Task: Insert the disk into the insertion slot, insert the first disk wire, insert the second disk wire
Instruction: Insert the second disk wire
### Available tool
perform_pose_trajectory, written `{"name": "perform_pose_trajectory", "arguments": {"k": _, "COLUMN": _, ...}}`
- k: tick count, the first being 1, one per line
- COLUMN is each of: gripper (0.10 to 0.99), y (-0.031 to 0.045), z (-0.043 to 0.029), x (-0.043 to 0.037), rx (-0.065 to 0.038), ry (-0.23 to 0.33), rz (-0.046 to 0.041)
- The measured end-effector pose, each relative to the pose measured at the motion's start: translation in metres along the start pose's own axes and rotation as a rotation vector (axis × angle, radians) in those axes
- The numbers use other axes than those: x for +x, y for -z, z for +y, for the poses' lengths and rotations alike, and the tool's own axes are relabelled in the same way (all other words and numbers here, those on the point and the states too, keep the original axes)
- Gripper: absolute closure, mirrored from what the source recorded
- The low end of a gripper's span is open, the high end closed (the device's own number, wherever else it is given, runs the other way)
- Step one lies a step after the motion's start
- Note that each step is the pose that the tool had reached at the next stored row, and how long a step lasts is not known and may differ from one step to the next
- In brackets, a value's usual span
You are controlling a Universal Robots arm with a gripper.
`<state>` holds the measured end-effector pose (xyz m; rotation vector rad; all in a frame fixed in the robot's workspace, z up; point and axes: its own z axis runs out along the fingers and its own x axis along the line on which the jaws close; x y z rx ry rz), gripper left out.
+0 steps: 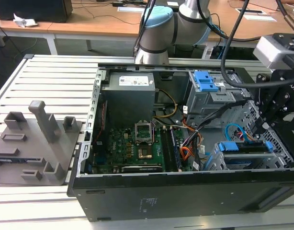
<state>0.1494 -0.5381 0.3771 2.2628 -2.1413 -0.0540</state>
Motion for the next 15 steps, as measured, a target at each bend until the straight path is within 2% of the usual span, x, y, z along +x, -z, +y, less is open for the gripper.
{"name": "perform_pose_trajectory", "arguments": {"k": 2, "gripper": 0.98, "y": 0.0001, "z": 0.0, "x": 0.0, "rx": 0.0, "ry": 0.0, "rz": -0.0003}}
{"name": "perform_pose_trajectory", "arguments": {"k": 8, "gripper": 0.98, "y": -0.0006, "z": 0.0157, "x": -0.0008, "rx": 0.0, "ry": 0.0, "rz": -0.0001}}
{"name": "perform_pose_trajectory", "arguments": {"k": 15, "gripper": 0.98, "y": -0.0006, "z": 0.016, "x": -0.0009, "rx": 0.0, "ry": 0.0, "rz": -0.0001}}
